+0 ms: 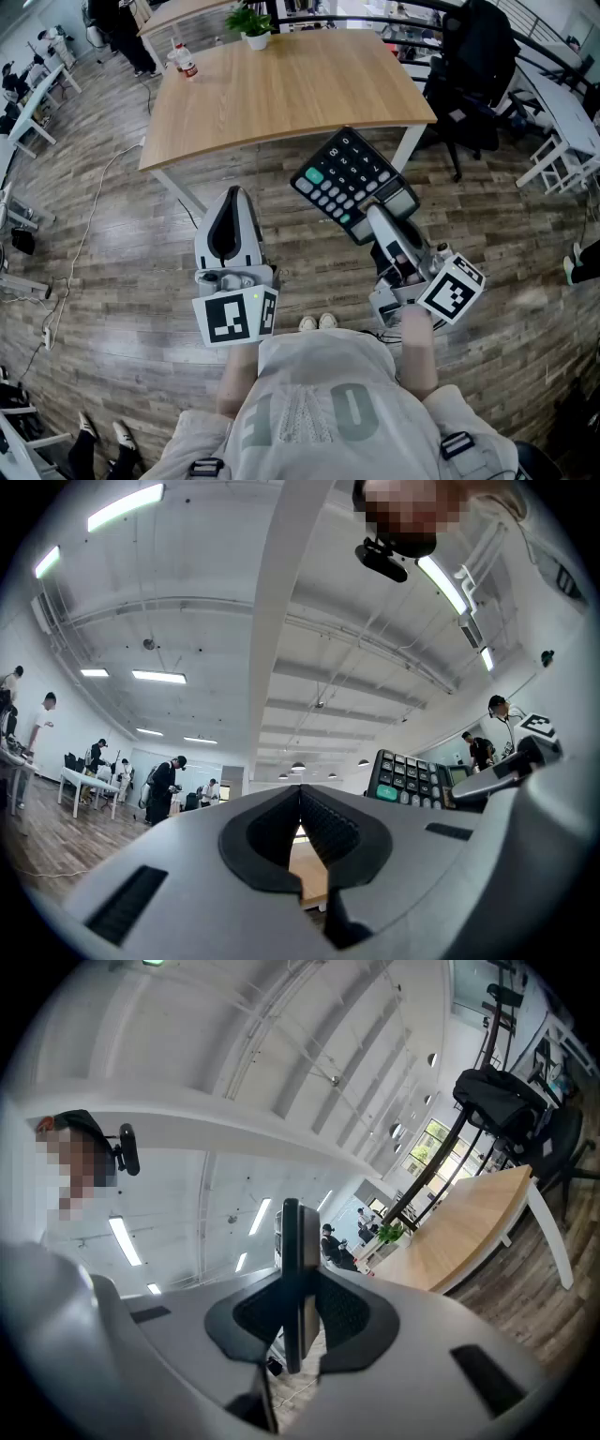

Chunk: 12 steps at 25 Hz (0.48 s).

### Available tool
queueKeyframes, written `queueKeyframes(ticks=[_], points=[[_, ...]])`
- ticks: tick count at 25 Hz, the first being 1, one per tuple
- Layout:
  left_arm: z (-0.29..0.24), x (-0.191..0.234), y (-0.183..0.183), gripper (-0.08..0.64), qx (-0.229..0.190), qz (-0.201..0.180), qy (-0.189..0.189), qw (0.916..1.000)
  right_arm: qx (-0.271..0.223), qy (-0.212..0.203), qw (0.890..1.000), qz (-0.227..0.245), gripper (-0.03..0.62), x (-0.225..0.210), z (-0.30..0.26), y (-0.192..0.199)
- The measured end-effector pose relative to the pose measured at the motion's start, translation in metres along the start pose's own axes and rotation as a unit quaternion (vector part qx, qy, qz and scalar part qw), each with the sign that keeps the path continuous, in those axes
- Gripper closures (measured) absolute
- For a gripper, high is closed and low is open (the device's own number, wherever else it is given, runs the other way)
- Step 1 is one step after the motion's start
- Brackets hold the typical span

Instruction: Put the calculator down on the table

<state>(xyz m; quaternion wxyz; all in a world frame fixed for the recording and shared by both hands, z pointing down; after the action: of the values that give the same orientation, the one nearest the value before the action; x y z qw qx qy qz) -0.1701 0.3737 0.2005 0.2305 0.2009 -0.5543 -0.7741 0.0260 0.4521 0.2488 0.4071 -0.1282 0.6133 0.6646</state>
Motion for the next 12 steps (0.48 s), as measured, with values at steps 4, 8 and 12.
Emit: queueKeyframes(ticks=[4, 8, 12], points=[[0.0005, -0.0002, 0.0023, 0.551, 0.002, -0.002, 0.003, 1.0, -0.003, 0.003, 1.0, -0.001, 0.505, -0.0024, 0.0022, 0.0015], [-0.0022, 0.0015, 0.0024, 0.551, 0.001, -0.003, 0.003, 1.0, -0.005, 0.006, 1.0, -0.001, 0.505, -0.0049, 0.0014, 0.0011], [-0.0056, 0.0045, 0.0046, 0.551, 0.001, -0.004, -0.001, 1.0, -0.003, 0.004, 1.0, 0.006, 0.505, -0.0068, 0.0012, 0.0013]])
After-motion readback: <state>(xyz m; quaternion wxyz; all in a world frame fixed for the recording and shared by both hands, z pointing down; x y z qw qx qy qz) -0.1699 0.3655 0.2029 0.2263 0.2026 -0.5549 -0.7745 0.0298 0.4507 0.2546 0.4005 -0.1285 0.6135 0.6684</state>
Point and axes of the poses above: the fingertips, and each gripper's own axes: z backward along the fingers, x to its left, y out of its underside, the point moved 2 cm from there along z, backward along the fingers, and after that the axes turned 2 degrees about y, right-handed, at the moved point
